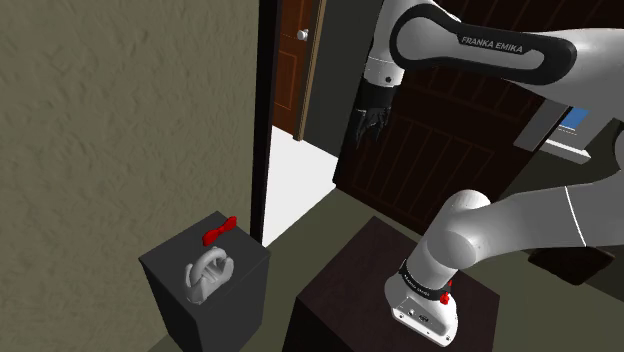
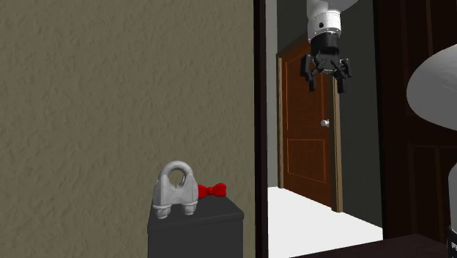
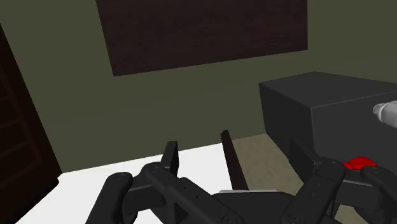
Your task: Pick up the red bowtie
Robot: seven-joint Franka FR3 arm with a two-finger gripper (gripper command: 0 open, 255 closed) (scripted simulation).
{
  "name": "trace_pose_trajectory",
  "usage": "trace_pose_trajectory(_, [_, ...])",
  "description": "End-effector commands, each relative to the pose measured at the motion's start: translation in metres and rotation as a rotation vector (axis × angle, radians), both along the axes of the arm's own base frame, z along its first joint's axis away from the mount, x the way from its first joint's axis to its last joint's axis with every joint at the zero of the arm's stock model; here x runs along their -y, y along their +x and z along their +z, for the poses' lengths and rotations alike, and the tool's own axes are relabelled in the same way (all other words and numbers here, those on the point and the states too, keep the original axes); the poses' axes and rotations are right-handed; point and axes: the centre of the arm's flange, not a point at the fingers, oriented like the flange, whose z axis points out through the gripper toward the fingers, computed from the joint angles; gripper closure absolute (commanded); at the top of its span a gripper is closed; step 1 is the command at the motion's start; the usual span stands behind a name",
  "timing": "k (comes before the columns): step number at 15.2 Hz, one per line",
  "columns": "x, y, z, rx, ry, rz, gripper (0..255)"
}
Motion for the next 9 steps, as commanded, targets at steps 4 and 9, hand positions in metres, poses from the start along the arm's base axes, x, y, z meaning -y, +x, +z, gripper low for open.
trace_pose_trajectory(4, [-0.032, 0.000, -0.022, 0.001, -0.001, -0.109, 0])
trace_pose_trajectory(9, [-0.085, 0.007, -0.060, 0.003, -0.004, -0.291, 0])
